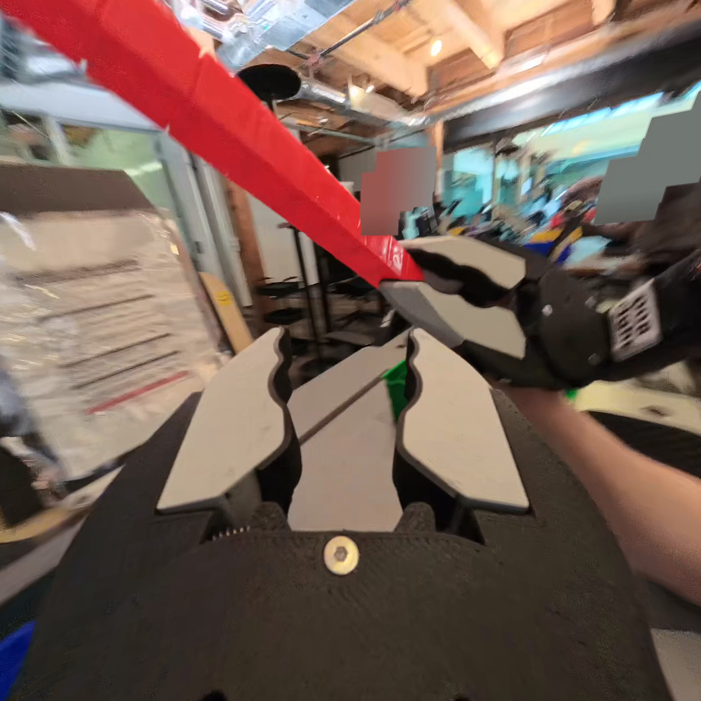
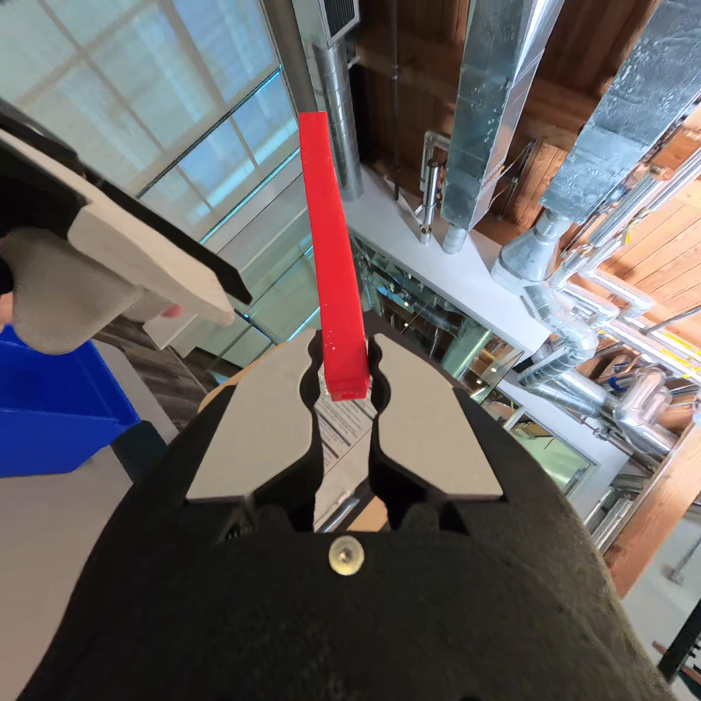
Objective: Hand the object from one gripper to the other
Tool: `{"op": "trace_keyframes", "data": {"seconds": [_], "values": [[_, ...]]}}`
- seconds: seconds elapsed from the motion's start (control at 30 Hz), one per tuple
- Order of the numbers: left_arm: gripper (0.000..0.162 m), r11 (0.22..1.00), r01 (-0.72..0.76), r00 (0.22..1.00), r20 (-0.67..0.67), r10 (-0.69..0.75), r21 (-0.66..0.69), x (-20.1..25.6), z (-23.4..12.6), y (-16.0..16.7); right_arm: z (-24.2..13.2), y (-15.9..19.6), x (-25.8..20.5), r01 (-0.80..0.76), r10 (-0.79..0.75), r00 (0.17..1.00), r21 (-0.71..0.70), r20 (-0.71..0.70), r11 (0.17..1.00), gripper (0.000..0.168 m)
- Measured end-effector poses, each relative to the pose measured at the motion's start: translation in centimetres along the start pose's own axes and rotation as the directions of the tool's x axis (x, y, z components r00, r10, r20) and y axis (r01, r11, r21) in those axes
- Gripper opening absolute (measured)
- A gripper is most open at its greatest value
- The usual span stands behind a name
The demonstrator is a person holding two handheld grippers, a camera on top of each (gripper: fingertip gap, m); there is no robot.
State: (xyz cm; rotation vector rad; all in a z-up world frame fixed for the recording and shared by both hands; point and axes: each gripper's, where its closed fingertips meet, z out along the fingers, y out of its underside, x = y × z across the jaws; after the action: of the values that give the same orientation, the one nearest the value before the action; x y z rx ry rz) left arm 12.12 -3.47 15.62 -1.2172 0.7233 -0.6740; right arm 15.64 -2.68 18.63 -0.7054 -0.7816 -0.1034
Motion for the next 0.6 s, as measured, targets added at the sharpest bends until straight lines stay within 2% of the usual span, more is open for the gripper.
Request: {"op": "trace_keyframes", "data": {"seconds": [0.13,0.23,0.27,0.3,0.33,0.5,0.6], "values": [[0.041,0.955,0.242,0.966,-0.134,-0.221,0.172,0.0,-0.7,-2.2,0.2,-1.1,-1.6,-0.029,0.027,0.999,0.061,0.037,0.998,0.023],[0.038,0.929,0.316,0.937,-0.219,-0.273,0.192,0.4,-1.2,-2.9,0.6,-1.4,-3.6,-0.113,0.106,0.991,0.086,0.088,0.990,0.023],[0.038,0.934,0.302,0.944,-0.197,-0.265,0.192,0.1,-1.2,-2.9,0.8,-1.4,-4.1,-0.127,0.119,0.989,0.094,0.090,0.987,0.024],[0.028,0.945,0.266,0.959,-0.154,-0.238,0.191,-0.5,-1.3,-2.7,0.9,-1.4,-4.5,-0.136,0.127,0.988,0.103,0.087,0.985,0.023],[0.024,0.959,0.209,0.974,-0.132,-0.185,0.193,-0.6,-1.4,-2.6,1.0,-1.3,-4.8,-0.144,0.134,0.987,0.108,0.092,0.984,0.023],[0.021,0.990,0.057,0.998,-0.023,-0.055,0.130,-1.8,-1.7,-2.0,1.5,0.0,-6.8,-0.211,0.194,0.958,0.061,0.209,0.976,0.024],[0.021,0.995,0.055,0.997,0.045,-0.058,0.082,-3.5,-2.1,-1.5,1.8,1.1,-7.3,-0.202,0.195,0.951,0.005,0.241,0.979,0.034]]}}
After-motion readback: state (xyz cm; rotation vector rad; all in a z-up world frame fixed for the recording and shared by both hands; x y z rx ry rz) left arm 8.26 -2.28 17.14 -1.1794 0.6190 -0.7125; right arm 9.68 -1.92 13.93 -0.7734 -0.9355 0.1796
